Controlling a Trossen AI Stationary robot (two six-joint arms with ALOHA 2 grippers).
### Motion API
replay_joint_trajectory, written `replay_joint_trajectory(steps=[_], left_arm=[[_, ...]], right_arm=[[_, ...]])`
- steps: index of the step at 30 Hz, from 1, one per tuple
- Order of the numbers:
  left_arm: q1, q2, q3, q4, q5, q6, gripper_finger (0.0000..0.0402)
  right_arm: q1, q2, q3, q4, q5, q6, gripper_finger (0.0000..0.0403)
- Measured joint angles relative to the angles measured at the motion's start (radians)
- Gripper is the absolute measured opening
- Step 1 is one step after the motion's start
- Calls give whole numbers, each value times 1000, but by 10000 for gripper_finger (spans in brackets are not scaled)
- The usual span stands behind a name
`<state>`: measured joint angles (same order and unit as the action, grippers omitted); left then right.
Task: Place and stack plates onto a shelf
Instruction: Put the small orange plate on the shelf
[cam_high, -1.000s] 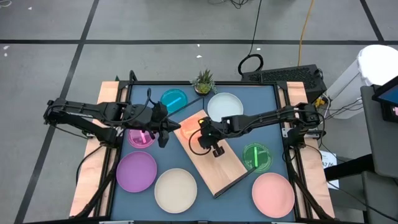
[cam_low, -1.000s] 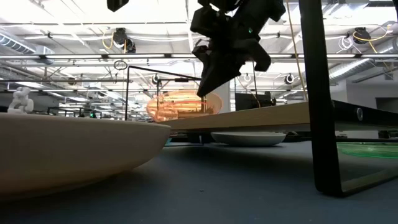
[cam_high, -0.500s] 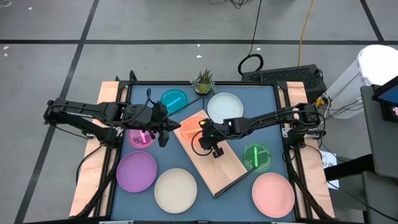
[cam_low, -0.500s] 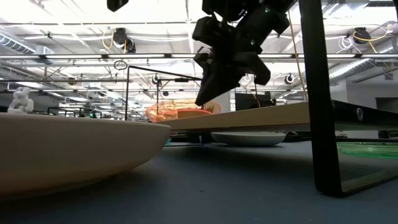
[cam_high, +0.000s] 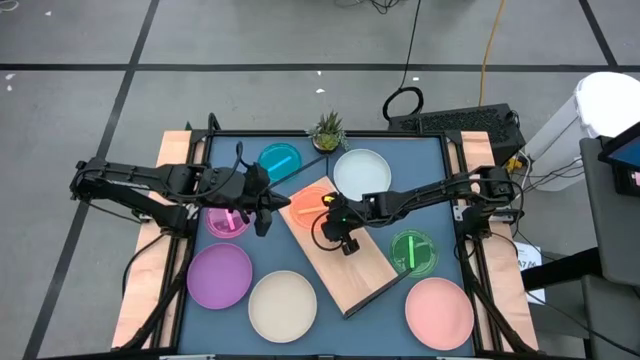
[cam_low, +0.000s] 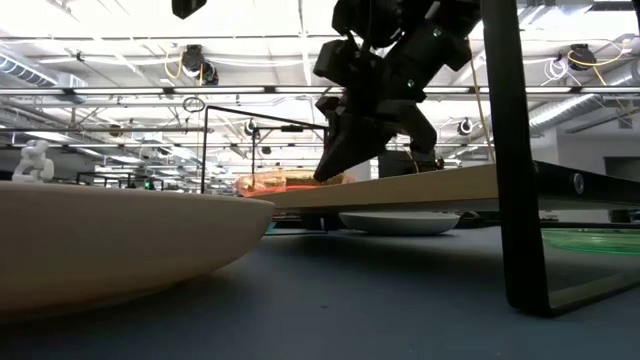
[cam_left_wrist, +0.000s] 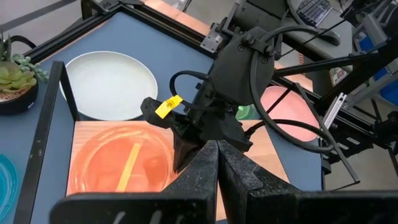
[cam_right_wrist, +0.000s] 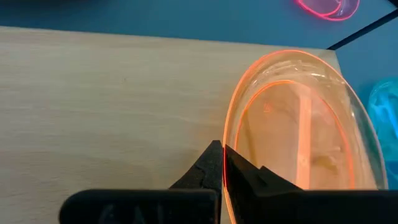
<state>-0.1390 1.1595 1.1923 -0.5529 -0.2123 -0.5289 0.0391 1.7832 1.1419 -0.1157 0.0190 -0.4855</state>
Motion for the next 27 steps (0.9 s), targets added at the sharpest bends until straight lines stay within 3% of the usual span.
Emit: replay_joint_trajectory(steps=[5,20,27], left_arm=[[0,0,0,0,0,-1,12],[0,0,0,0,0,-12,12],[0,0,0,0,-1,-12,12]], right_arm=[[0,0,-44,100,-23,3,0],[-20,0,-45,143,-29,52,1],[-40,0,-45,143,-82,61,25]])
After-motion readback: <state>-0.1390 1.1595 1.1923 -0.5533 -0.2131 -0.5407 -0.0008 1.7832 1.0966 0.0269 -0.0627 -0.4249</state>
